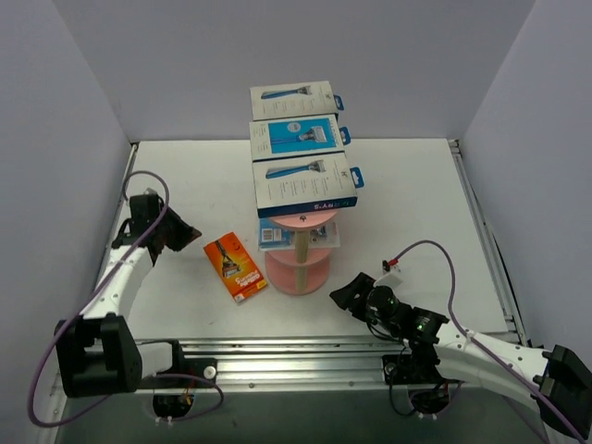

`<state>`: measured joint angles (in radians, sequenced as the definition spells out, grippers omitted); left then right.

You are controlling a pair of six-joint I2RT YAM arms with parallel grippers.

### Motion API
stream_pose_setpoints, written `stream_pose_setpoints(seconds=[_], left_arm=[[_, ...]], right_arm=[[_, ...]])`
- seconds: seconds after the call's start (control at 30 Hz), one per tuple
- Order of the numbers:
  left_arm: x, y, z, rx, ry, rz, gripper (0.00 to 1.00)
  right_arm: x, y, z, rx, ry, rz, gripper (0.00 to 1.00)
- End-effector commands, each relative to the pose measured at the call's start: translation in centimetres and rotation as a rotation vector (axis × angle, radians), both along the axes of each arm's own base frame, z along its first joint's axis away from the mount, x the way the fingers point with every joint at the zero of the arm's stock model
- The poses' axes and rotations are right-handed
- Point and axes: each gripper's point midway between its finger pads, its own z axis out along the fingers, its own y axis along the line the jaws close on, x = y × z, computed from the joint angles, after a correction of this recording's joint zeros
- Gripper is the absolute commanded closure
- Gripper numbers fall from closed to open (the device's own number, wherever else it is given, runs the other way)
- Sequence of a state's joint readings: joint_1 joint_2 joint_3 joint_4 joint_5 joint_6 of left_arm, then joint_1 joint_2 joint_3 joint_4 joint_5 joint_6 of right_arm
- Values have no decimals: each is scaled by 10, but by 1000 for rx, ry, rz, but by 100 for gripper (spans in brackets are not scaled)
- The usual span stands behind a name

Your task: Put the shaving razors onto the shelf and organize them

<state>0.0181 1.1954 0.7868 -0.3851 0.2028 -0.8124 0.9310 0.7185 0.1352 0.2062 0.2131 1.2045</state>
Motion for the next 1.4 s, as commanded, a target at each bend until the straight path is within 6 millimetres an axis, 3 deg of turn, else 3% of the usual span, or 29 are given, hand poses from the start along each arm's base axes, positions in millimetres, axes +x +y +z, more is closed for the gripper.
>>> stream_pose_setpoints(seconds=[0.0,0.23,0.47,0.7,0.9,0.97,1.37], left_arm=[[38,14,31,47,-96,-25,98],[77,21,-4,53,-31,6,98],[95,15,-35,35,48,-16,98],[95,8,-67,81,129,-45,98],[98,8,-81,95,158,-69,98],[96,-4,-84,110,164,-107,98],[83,-26,-106,128,224,-168,98]], right_arm=[[3,-6,-4,-3,-17,-32,46],[3,-4,-9,-3,-17,-23,46],[4,-3,-10,5,-22,-23,45],[4,-4,-13,-1,-22,-21,45],[3,-4,-13,-4,-22,-16,45],[3,-4,-12,-3,-26,-14,45],[0,-1,-11,1,-29,13,44]])
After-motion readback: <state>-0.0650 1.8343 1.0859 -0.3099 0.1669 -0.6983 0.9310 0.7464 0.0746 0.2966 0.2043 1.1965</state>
